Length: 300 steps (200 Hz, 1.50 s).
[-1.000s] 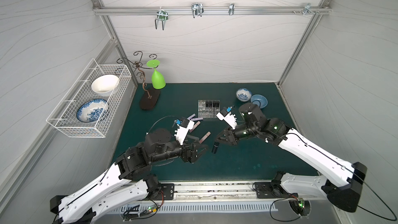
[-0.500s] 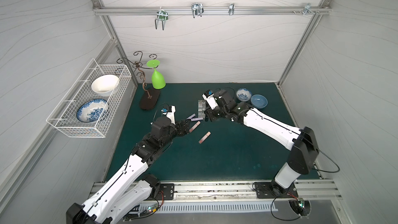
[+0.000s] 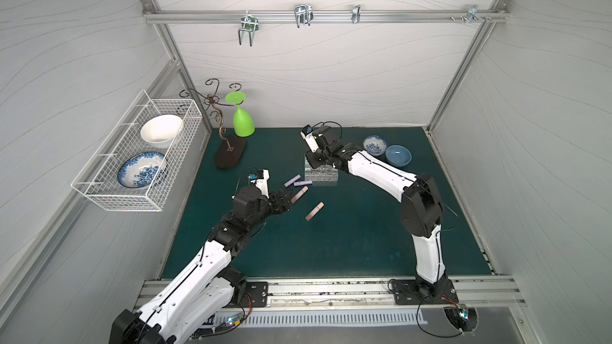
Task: Arrange the lipsticks in the organizer
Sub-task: Place the lipstick in the storage box.
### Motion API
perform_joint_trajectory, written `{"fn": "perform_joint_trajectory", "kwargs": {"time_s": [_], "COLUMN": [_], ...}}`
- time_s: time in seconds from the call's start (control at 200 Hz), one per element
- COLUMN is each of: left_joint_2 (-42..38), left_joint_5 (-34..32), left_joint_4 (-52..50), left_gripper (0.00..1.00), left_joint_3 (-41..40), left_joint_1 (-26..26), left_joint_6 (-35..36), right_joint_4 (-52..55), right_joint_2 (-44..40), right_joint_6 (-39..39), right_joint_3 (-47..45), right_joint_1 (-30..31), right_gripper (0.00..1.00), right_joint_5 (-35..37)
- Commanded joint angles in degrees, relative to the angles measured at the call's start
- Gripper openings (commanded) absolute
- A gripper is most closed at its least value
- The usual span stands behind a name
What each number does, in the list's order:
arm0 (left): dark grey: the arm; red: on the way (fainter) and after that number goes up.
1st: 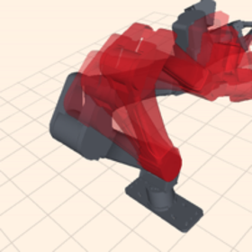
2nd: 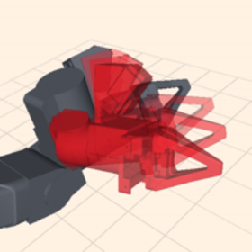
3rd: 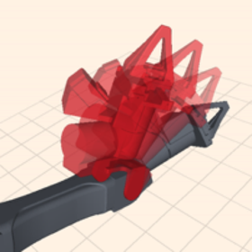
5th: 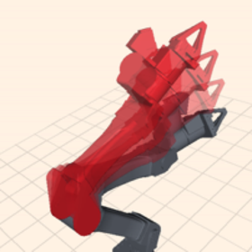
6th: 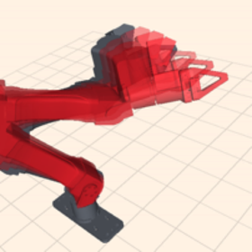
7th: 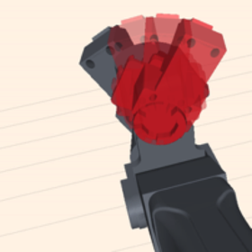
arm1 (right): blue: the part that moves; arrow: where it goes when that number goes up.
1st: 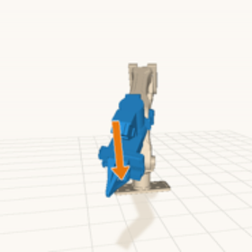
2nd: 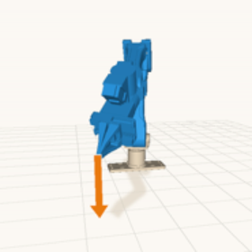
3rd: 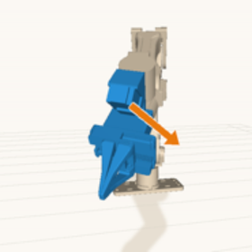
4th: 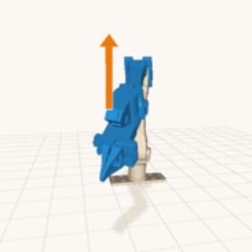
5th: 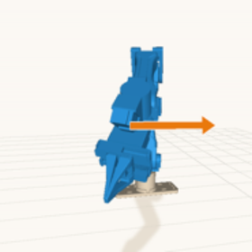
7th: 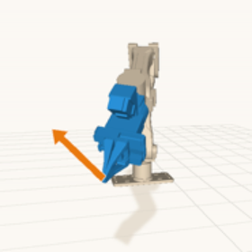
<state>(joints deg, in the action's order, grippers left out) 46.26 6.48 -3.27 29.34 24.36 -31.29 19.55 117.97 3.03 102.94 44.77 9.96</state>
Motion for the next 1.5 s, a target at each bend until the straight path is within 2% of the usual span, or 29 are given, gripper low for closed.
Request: {"fn": "perform_joint_trajectory", "kwargs": {"time_s": [0.0,0.575,1.331,1.421,1.496], "left_joint_2": [0.4,5.1,6.8,7.2,8.4], "left_joint_5": [2.7,6.3,7.8,8.0,7.8], "left_joint_4": [4.8,6.4,7.0,6.5,4.6], "left_gripper": [0.76,0.76,0.78,0.78,0.79], "left_joint_3": [0.5,0.6,1.0,1.2,2.2], "left_joint_1": [-0.3,-0.2,-0.3,-0.3,-0.3], "left_joint_6": [-0.5,1.0,1.7,2.0,3.1], "right_joint_4": [-1.4,-1.2,-0.7,-0.2,-0.2], "right_joint_2": [1.5,8.5,11.3,11.8,11.1], "right_joint_6": [1.9,1.4,0.8,0.8,0.5], "right_joint_3": [1.4,7.4,7.2,7.6,7.4], "right_joint_1": [-0.7,-3.9,-3.8,-3.9,-3.9], "right_gripper": [0.24,0.25,0.25,0.35,0.53], "right_joint_5": [1.2,-2.0,-3.4,-3.1,-3.4]}}
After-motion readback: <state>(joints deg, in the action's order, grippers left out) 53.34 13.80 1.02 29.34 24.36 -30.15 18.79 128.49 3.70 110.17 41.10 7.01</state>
